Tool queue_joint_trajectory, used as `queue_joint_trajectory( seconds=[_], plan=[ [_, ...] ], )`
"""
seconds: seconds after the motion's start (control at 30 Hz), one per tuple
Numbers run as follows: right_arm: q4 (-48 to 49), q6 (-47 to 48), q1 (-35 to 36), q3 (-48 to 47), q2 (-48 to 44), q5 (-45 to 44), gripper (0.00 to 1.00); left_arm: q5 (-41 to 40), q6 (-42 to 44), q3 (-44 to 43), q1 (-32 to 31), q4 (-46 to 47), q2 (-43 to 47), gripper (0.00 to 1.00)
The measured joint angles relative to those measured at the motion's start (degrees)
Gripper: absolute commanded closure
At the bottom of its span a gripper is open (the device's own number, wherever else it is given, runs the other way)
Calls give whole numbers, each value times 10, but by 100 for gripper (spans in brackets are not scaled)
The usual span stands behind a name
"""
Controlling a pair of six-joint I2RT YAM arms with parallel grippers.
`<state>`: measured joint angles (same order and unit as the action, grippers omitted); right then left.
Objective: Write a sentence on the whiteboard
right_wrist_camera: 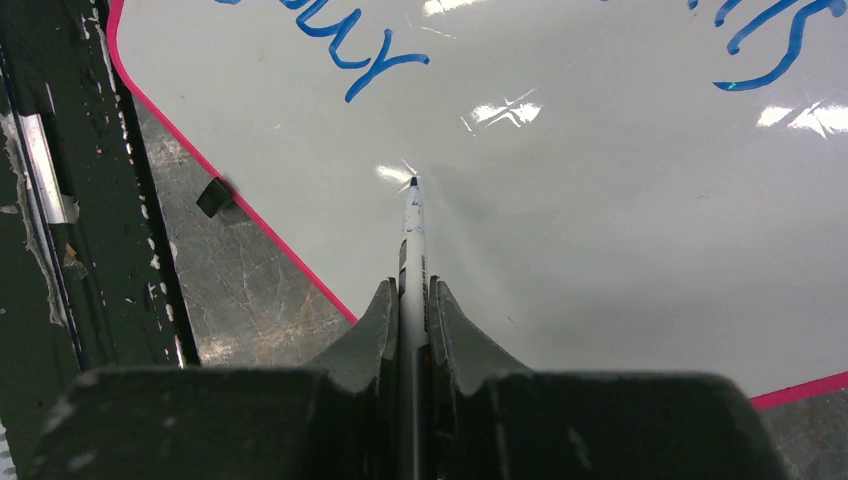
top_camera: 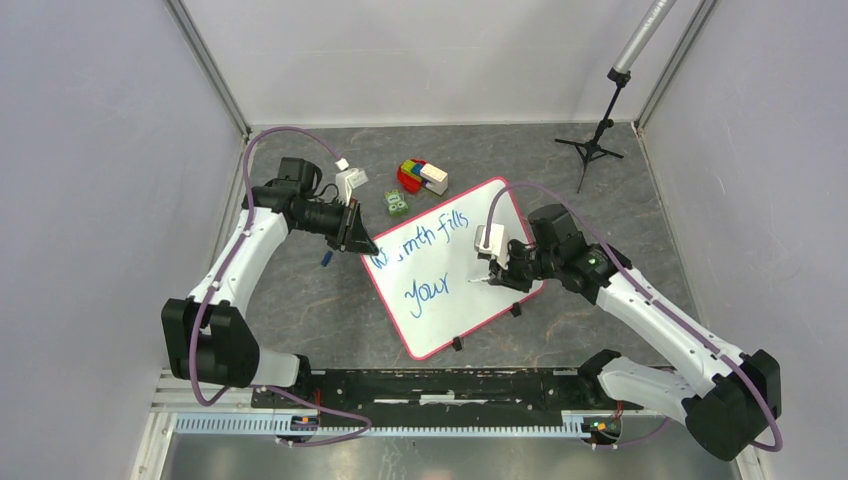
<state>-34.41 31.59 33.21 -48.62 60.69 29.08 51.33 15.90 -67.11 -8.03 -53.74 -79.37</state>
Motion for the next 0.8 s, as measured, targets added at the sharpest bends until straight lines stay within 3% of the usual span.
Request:
queue_joint_trajectory(
  seconds=[0.5, 0.8],
  plan=[
    [53, -35, 0, 0, 10, -13, 100, 7, 0, 0, 0, 0, -2, 92],
    [70, -44, 0, 0, 19, -34, 100, 8, 0, 0, 0, 0, -2, 94]
  ],
)
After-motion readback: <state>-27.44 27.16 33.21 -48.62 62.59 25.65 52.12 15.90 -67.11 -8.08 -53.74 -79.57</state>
